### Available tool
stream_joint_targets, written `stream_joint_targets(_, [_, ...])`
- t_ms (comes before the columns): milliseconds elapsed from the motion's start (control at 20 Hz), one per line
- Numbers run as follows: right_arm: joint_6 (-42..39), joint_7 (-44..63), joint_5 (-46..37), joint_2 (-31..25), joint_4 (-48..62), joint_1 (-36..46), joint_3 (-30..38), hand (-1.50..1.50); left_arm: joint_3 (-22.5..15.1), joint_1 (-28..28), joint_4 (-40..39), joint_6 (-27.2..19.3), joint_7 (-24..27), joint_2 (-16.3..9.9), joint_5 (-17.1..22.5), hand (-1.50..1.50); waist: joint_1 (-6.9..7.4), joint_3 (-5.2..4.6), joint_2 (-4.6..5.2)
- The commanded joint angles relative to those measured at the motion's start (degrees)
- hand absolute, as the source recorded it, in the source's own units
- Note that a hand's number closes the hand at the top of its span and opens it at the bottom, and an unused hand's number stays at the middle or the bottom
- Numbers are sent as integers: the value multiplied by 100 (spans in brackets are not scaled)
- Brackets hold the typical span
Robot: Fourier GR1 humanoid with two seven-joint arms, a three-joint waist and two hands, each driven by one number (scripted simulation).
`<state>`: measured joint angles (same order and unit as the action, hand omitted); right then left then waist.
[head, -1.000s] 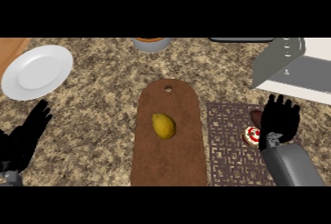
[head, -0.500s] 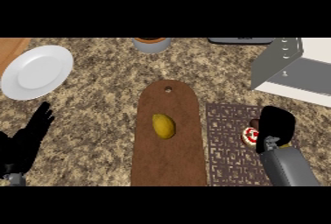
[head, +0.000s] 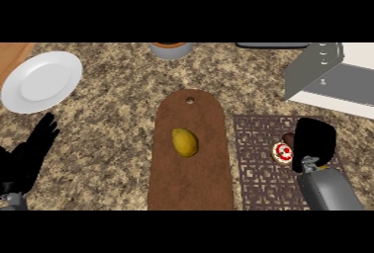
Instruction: Pick the sweet potato from the placemat and place it in the tiered shelf
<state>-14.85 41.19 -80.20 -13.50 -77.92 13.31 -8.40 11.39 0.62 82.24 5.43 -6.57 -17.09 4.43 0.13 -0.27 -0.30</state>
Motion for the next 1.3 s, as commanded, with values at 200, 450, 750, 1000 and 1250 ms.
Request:
stream_joint_targets(200, [679,-2280,1213,-621,-1207,-363,87,150,133,10,-139,-16,59,-56,-30,0,-129,37,-2])
stream_joint_targets(450, [765,-3940,2683,-1155,-1867,-608,812,150,71,28,-82,1,56,25,-20,0,-156,36,2])
stream_joint_targets(750, [21,-4503,4451,-1587,-2786,-1300,2291,150,77,125,-260,-122,321,136,-172,0,-156,27,8])
stream_joint_targets(1000, [-902,-3975,6077,-1350,-3829,-1810,3230,150,325,257,-132,146,169,-128,93,0,-201,20,-21])
stream_joint_targets(1250, [-1521,-3363,7709,-1723,-4323,-1723,4663,150,47,214,292,-45,-209,132,-29,0,-157,23,-17])
